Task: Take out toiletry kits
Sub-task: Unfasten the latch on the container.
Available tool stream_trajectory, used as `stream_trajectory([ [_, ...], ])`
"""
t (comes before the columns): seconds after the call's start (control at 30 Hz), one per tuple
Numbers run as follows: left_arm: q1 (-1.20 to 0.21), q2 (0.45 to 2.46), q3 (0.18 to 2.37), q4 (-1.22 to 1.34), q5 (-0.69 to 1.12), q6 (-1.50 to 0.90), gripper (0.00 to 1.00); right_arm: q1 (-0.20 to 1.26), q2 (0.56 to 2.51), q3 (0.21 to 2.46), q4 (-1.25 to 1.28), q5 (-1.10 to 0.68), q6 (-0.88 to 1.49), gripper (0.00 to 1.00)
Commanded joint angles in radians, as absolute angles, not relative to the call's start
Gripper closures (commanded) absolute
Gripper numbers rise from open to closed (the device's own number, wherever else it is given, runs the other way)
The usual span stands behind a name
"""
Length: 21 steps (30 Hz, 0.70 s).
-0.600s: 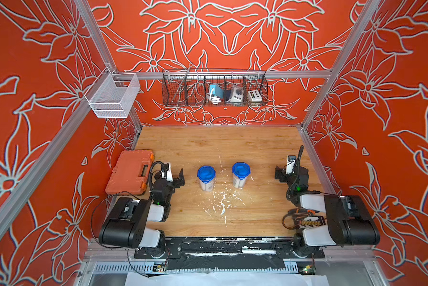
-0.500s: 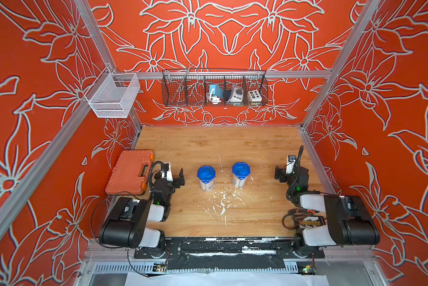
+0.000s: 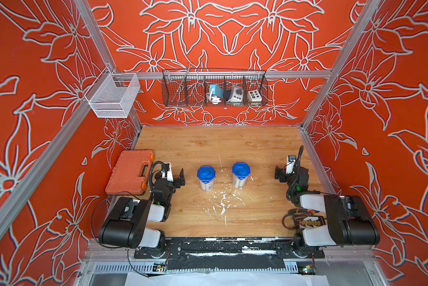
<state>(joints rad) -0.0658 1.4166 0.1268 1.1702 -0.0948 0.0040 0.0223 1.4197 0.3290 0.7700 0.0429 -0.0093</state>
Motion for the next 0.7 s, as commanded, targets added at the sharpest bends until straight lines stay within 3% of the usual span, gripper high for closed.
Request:
stream_trajectory([
  [0.0, -0.069, 1.409, 0.126, 1.205, -0.100, 0.020, 0.01, 0.023, 1.412, 0.333, 0.779, 0.032, -0.020, 0.03],
  [0.2, -0.070, 1.403, 0.121, 1.213, -0.107, 0.020, 0.01, 0.023, 1.411, 0.330, 0.780, 0.032, -0.020, 0.03],
  [0.27, -0.087, 1.328, 0.198, 1.058, -0.257, -0.017, 0.01, 0.038, 1.380, 0.343, 0.764, 0.085, -0.015, 0.02],
  [0.37, -0.081, 1.186, 0.429, 0.598, -0.493, -0.225, 0.03, 0.078, 1.161, 0.634, 0.120, 0.284, 0.135, 0.03],
  [0.43, -0.078, 1.117, 0.569, 0.335, -0.391, -0.365, 0.16, 0.074, 1.070, 0.875, -0.287, 0.318, 0.402, 0.03],
  [0.5, -0.091, 1.064, 0.642, 0.203, -0.255, -0.477, 0.20, 0.074, 1.014, 0.919, -0.363, 0.328, 0.497, 0.03],
  [0.67, -0.286, 1.032, 0.787, 0.049, -0.028, -0.509, 0.20, 0.032, 1.048, 1.062, -0.611, -0.010, 0.597, 0.08],
])
